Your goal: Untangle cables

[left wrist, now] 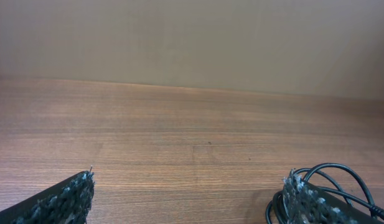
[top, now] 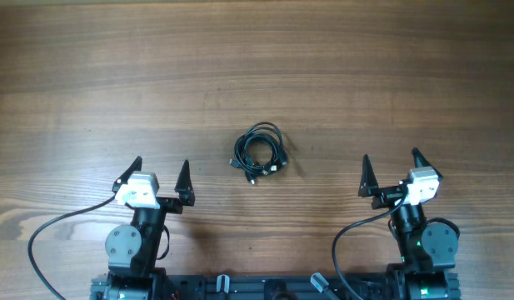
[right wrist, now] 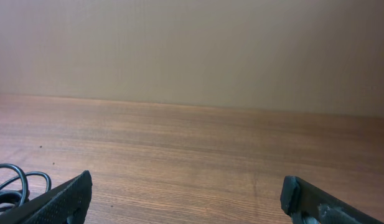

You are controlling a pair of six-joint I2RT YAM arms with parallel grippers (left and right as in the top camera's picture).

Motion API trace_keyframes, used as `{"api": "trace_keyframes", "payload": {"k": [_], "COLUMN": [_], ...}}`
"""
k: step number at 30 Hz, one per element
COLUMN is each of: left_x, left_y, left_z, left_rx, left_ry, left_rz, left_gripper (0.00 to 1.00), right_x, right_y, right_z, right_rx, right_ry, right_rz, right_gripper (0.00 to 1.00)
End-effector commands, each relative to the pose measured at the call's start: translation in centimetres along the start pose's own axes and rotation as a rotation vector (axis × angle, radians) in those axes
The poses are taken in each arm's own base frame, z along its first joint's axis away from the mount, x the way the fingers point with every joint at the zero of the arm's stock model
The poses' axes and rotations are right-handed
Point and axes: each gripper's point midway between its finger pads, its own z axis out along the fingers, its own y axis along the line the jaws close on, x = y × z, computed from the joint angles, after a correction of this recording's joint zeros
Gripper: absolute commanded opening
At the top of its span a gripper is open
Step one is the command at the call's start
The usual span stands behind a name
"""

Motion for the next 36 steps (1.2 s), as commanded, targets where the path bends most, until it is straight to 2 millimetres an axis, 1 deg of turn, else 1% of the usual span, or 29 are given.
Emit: {"api": "trace_keyframes", "payload": {"k": [1, 29, 30, 31, 32, 33, 35, 36], "left_x": [0.2, 0.2, 0.2, 0.1, 0.2, 0.2, 0.1, 0.0], "left_y": [0.2, 0.0, -0.8, -3.4, -5.5, -7.1, -7.5, -7.5], "left_z": [0.0, 0.0, 0.0, -0.3, -0.8, -1.4, -1.6, -1.6], "left_rx": [-0.007, 0.0, 0.045, 0.193, 0.306, 0.392, 0.411, 0.412], "left_ry": [0.005, 0.005, 0.007, 0.038, 0.089, 0.141, 0.162, 0.163], "left_rz": [0.015, 0.004, -0.079, -0.303, -0.478, -0.59, -0.672, -0.682], "left_gripper": [1.0, 1.0, 1.0, 1.0, 1.0, 1.0, 1.0, 1.0], "right_x": [-0.1, -0.1, -0.1, -0.1, -0.1, -0.1, -0.1, -0.1], "right_y": [-0.4, -0.4, -0.4, -0.4, -0.4, -0.4, -0.4, -0.4], "right_z": [0.0, 0.0, 0.0, 0.0, 0.0, 0.0, 0.0, 0.0], "right_rx": [0.021, 0.021, 0.021, 0.021, 0.021, 0.021, 0.021, 0.021], "right_ry": [-0.007, -0.007, -0.007, -0.007, -0.007, -0.007, -0.007, -0.007], "right_rz": [-0.012, -0.012, -0.012, -0.012, -0.012, -0.012, -0.012, -0.012], "right_gripper": [1.0, 1.0, 1.0, 1.0, 0.99, 1.0, 1.0, 1.0]}}
